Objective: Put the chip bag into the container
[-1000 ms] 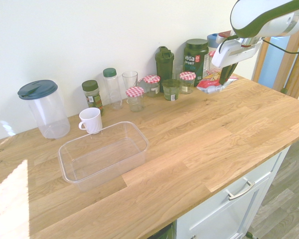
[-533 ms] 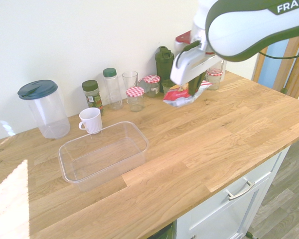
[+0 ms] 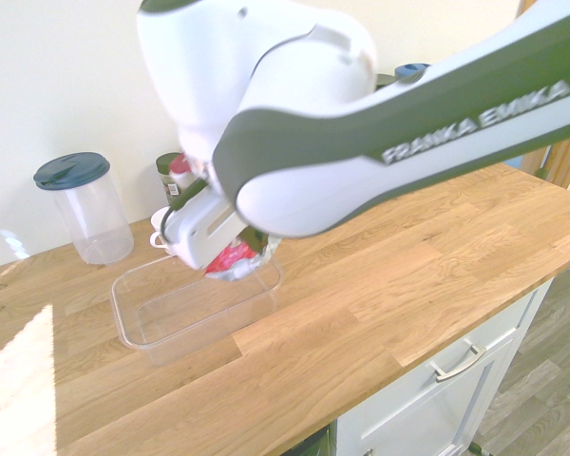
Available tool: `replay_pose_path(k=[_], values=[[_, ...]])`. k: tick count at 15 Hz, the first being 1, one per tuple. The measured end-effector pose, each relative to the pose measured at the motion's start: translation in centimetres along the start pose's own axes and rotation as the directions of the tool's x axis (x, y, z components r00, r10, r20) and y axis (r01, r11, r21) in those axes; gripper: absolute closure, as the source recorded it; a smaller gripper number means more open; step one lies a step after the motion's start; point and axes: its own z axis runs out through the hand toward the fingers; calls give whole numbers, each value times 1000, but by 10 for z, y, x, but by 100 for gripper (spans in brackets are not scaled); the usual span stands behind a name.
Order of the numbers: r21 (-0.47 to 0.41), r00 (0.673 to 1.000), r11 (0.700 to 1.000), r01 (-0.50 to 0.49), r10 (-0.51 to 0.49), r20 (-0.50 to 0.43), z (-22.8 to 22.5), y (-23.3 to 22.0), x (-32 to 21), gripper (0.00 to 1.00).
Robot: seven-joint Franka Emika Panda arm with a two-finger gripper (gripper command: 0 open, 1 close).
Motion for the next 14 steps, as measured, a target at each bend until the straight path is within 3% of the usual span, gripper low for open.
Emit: replay_pose_path(k=[5, 6, 14], values=[[-42, 1000, 999, 14, -13, 27, 43, -66, -4, 100], [-48, 999, 999, 10, -8, 32, 46, -74, -2, 0], [-75, 997, 997, -12, 18, 72, 67, -92, -1, 0]])
